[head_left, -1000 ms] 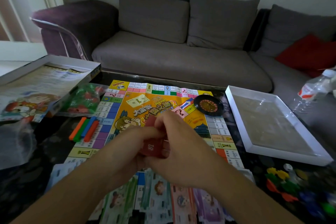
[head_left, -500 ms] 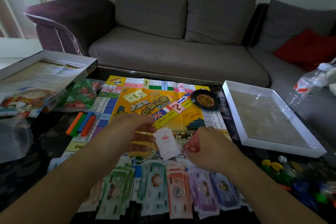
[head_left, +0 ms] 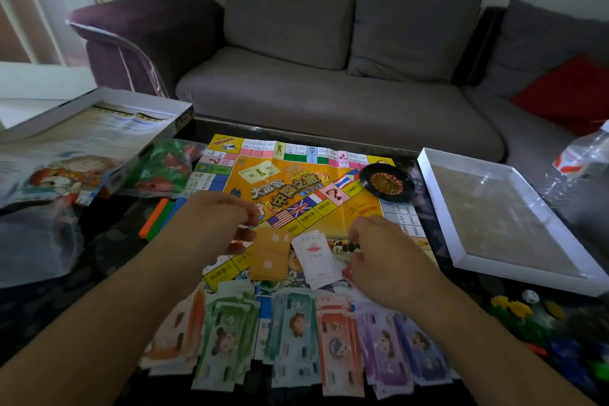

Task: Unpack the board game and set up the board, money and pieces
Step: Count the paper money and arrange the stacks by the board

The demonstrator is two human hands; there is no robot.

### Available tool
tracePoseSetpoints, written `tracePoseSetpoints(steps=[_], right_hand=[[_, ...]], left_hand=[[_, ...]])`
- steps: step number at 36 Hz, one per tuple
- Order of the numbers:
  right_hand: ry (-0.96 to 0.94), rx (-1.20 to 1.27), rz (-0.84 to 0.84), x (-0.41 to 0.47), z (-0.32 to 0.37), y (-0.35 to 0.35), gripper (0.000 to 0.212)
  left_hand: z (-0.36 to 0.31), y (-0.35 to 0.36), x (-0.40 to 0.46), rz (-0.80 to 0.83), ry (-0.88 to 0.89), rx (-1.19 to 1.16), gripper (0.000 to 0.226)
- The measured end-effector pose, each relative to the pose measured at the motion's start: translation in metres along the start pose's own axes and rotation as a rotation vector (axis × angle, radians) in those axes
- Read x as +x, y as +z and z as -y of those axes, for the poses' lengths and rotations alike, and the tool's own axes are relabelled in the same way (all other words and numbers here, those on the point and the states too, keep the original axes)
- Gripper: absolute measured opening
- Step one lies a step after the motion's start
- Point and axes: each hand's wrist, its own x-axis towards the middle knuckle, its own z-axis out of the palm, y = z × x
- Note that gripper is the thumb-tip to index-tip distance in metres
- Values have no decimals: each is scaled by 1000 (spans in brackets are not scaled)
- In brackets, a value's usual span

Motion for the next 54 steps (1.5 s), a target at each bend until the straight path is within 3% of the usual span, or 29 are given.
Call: tracePoseSetpoints(steps=[6, 16, 28, 34, 40, 43, 45, 47, 51, 54], right_hand=[[-196, 135, 126, 15, 37, 9, 47], [-358, -177, 252, 58, 82, 33, 78], [-350, -174, 339, 68, 101, 21, 82], [-344, -28, 331, 65, 104, 16, 61], [-287, 329, 251, 65, 101, -21, 39], [-360, 443, 227, 57, 100, -40, 40], [-375, 498, 236, 52, 101, -45, 40], [-391, 497, 235, 48, 104, -46, 41], [-354, 490, 239, 42, 105, -45, 53], [-332, 376, 199, 36, 102, -45, 94]], left_hand=[[-4, -11, 5, -38, 6, 48, 28], [-7, -18, 19, -25, 22, 18, 18], [-7, -30, 33, -25, 29, 27, 10], [-5, -31, 30, -5, 25, 92, 8], [-7, -31, 22, 17, 99, 79, 3], [-7, -30, 17, 206, 87, 79, 30], [-4, -28, 14, 367, 0, -48, 49], [-3, -26, 8, 440, -37, -168, 43], [-5, -21, 0, 437, -62, -208, 37], [-9, -19, -5, 408, -71, -203, 34]])
